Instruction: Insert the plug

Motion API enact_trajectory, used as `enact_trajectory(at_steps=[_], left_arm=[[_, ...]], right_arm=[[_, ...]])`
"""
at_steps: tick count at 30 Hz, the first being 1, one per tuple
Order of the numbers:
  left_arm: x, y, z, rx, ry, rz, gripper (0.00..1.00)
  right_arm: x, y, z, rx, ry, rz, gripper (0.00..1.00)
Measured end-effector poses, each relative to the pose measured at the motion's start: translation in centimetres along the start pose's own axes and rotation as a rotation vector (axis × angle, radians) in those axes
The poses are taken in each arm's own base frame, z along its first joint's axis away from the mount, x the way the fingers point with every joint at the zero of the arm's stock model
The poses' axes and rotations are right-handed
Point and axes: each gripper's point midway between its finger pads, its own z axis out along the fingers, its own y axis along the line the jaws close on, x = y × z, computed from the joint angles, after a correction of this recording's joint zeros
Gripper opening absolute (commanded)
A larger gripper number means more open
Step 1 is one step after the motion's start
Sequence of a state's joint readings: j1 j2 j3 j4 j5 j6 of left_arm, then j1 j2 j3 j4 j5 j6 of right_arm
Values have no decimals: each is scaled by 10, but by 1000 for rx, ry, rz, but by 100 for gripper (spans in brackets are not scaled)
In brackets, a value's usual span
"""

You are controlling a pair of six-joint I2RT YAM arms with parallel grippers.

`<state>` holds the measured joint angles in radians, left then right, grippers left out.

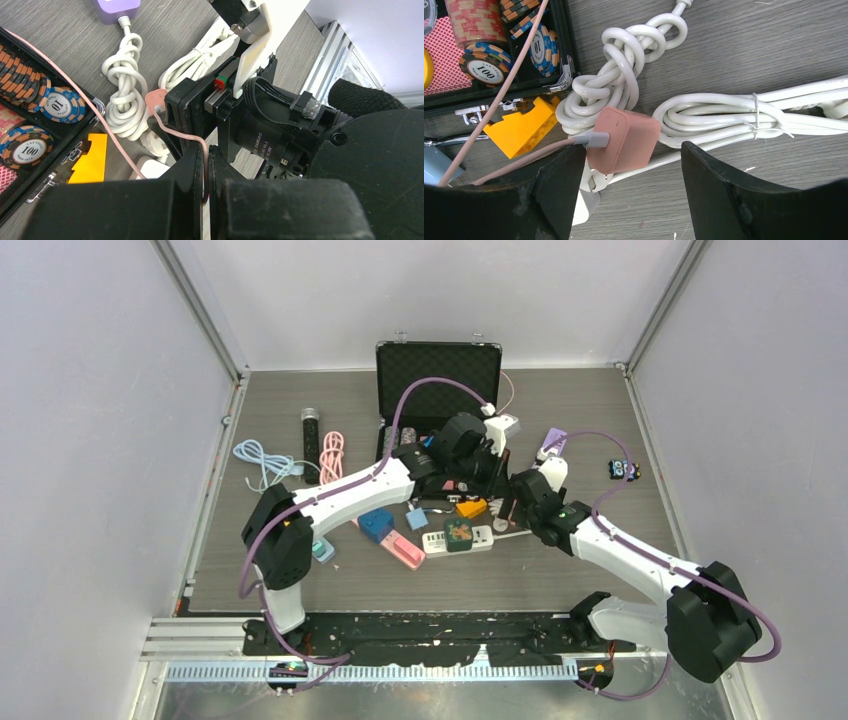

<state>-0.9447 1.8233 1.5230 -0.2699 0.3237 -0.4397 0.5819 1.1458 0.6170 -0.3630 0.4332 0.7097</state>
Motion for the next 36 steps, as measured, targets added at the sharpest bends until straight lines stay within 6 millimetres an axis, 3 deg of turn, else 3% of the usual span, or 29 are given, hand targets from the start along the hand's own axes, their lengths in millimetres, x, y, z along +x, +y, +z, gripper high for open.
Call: enact_trajectory(at_steps=[20,36], left_arm=[[4,3,-10,-11,19,-21,0],[0,-2,-15,5,-3,-27,0]], right_arm=[[-6,8,1,-26,-47,-117,74],[-16,15,0,-33,-102,-212,23]])
